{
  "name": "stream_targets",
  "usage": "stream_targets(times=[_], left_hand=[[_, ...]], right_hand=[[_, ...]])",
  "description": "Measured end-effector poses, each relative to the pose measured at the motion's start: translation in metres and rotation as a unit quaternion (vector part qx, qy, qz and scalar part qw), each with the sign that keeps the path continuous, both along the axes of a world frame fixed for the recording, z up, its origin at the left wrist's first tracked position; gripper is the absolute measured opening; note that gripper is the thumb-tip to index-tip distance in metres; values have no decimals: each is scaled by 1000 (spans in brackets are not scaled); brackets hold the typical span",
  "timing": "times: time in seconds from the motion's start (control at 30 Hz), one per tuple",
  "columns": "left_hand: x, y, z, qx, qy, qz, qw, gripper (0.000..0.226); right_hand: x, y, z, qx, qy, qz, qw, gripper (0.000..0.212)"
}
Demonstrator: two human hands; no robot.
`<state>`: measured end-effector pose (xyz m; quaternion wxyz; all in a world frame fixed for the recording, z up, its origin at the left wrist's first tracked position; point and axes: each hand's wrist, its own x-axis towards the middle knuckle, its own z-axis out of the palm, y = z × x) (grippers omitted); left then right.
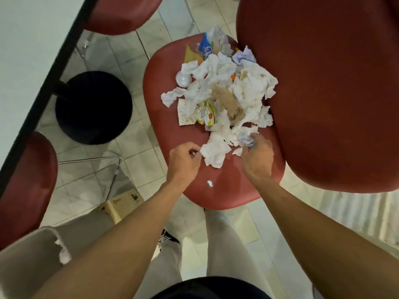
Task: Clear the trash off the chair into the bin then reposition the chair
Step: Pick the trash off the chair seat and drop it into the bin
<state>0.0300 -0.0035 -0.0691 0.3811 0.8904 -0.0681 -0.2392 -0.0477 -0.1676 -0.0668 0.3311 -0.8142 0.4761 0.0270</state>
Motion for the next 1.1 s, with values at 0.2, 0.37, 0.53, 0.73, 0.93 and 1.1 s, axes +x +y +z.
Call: stream_targets(times=[0.2, 0.37, 0.53, 0.73, 0.93, 1.1], left_hand=[[-12, 77, 30, -15, -11, 62, 998, 12], [-23, 152, 51, 5, -3, 125, 992, 10], [-36, 231, 62, 32, 10, 198, 980, 9], [-69, 334, 68, 35, -6, 296, 954, 7], [-106, 417, 72, 78, 2, 424, 902, 7], [-132, 466, 67, 77, -19, 506, 859, 11]], right_hand=[[3, 82, 30, 38, -4, 94, 995, 40], [11, 156, 46, 62, -17, 157, 985, 41], [16, 232, 60, 59, -20, 224, 973, 41], [12, 325, 61, 90, -8, 316, 945, 39], [4, 413, 57, 110, 11, 404, 908, 40], [-4, 471, 54, 105, 27, 468, 877, 43]])
